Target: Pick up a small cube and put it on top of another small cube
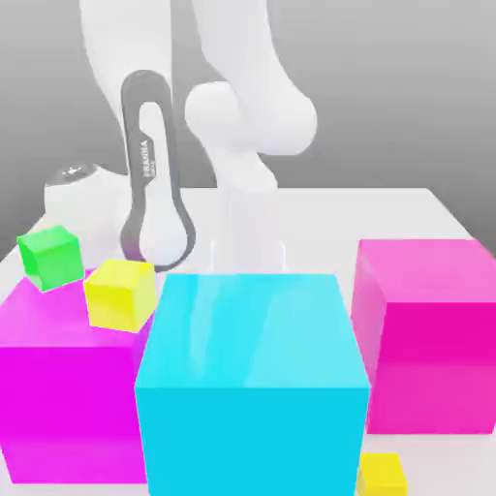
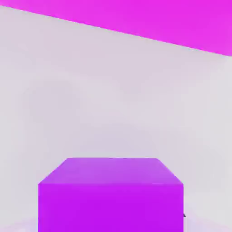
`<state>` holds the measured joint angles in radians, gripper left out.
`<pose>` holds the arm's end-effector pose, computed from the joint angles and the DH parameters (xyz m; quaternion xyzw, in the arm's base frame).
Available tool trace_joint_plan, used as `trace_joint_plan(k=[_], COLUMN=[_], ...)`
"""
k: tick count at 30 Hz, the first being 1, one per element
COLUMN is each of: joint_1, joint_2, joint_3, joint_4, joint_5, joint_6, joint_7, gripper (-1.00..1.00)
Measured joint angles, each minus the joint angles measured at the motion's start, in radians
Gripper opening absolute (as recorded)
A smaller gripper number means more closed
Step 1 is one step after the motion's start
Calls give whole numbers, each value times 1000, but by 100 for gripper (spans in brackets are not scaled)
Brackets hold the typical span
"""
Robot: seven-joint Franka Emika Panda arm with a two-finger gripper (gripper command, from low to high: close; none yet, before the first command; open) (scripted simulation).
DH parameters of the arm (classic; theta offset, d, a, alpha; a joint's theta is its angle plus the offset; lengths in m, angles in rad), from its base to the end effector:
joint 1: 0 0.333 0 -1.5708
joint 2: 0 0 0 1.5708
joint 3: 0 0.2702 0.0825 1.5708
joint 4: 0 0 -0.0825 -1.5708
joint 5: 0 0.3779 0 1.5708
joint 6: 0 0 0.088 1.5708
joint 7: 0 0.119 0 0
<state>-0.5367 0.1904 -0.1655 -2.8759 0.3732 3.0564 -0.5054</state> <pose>0.2257 -0.2365 0.0936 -0.9602 0.2792 0.0007 0.0002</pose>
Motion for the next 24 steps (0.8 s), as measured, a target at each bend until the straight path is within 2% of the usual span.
trace_joint_plan(k=[2,5,9,16,24], joint_1=[55,34,-30,-41,-31], joint_2=[-70,-183,-269,-397,-533], joint_3=[-91,-127,-133,-85,-22], joint_4=[-19,-42,-28,112,293], joint_5=[-141,-351,-501,-583,-585], joint_6=[-50,-133,-288,-591,-910], joint_7=[105,254,299,372,446], gripper=[-100,-100,-100,-100,-100])
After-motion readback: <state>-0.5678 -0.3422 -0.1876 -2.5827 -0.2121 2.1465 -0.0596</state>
